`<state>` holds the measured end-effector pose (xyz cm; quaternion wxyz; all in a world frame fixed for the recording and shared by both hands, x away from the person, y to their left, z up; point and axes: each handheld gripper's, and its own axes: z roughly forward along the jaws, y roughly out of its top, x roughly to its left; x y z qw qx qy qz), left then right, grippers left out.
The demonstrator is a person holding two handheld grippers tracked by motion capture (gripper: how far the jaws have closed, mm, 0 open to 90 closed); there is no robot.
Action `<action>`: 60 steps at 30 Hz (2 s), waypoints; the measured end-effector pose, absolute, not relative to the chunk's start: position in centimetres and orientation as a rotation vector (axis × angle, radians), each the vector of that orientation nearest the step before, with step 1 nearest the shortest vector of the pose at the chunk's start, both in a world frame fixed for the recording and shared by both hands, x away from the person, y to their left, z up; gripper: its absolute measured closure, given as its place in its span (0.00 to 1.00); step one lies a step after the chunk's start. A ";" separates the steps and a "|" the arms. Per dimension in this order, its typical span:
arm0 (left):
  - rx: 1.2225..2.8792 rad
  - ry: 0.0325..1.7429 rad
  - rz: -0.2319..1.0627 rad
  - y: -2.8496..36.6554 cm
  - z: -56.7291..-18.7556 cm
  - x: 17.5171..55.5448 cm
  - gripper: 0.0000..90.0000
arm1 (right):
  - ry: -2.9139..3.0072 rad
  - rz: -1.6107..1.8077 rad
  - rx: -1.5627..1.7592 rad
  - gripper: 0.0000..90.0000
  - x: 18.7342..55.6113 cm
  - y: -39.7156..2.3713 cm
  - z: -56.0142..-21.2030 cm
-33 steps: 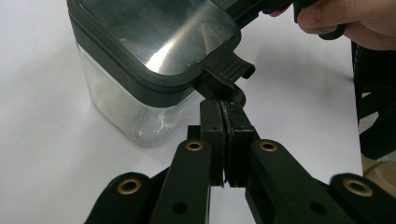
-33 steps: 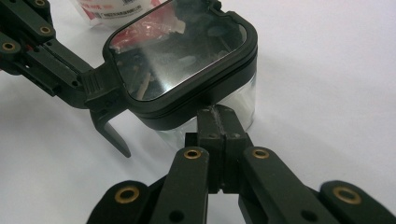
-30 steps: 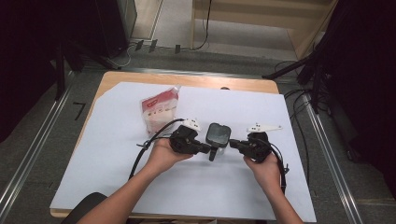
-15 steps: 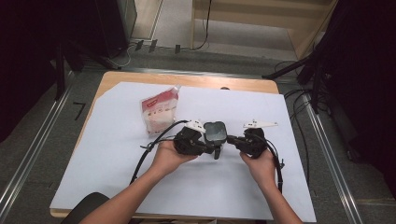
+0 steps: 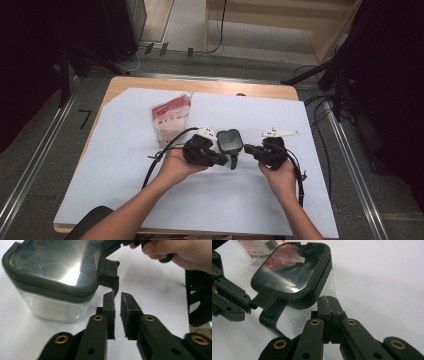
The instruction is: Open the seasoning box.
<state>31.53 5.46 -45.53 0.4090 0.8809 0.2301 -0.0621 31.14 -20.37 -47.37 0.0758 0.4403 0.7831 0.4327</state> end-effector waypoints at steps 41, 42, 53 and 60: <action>2.173 0.586 -0.163 9.7 -44.8 32.9 0.43 | 2.378 1.336 1.242 1.00 25.4 -16.0 -48.2; 2.178 0.585 -0.159 9.8 -44.8 32.9 0.43 | 2.373 1.343 1.252 1.00 25.5 -15.8 -48.4; 2.186 0.579 -0.150 9.8 -44.8 33.0 0.41 | 2.382 1.333 1.257 1.00 26.0 -15.2 -49.0; 2.186 0.593 -0.146 9.8 -44.9 33.0 0.40 | 2.380 1.313 1.266 1.00 26.0 -15.4 -48.9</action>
